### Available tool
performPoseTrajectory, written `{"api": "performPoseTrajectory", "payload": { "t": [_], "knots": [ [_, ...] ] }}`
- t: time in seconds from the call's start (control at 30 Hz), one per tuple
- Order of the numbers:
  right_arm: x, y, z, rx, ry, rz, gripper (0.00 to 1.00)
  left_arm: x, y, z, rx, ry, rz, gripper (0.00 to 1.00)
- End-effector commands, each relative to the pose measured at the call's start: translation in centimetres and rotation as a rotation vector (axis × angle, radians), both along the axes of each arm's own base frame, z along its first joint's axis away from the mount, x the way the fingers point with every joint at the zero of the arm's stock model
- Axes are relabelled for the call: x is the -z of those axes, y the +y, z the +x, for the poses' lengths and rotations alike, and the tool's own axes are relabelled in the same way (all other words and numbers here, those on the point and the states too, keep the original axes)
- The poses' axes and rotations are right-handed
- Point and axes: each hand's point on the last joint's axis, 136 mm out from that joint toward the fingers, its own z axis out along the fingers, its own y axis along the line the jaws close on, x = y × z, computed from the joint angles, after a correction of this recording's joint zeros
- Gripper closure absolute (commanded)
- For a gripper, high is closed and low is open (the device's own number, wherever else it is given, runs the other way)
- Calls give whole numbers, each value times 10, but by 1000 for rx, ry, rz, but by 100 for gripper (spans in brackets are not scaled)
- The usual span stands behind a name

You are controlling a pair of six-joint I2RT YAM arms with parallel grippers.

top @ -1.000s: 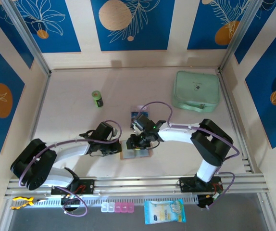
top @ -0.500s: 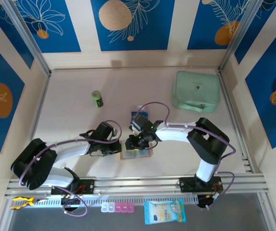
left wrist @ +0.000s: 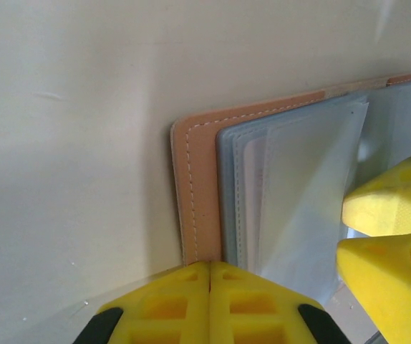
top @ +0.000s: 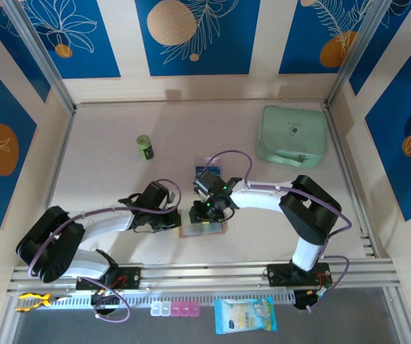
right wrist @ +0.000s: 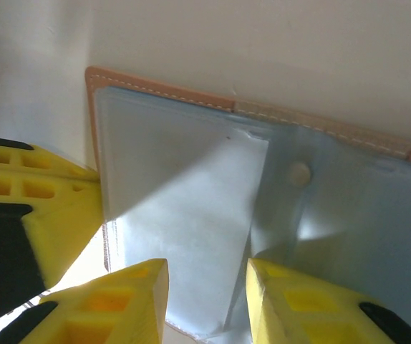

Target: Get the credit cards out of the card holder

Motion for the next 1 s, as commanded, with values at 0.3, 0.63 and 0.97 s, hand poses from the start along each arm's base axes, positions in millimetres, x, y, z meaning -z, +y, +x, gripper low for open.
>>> {"api": "performPoseTrajectory", "payload": {
  "t": [0.3, 0.63, 0.97],
  "knots": [
    [-23, 12, -1, -17, -24, 41, 66, 6, 8, 1, 1, 1, 49, 95],
    [-17, 32, -5, -38, 7, 75, 66, 6, 9, 2, 3, -2, 55, 95],
    [-3, 26, -9, -31, 29, 25, 66, 6, 9, 2, 3, -2, 53, 94]
  ]
}}
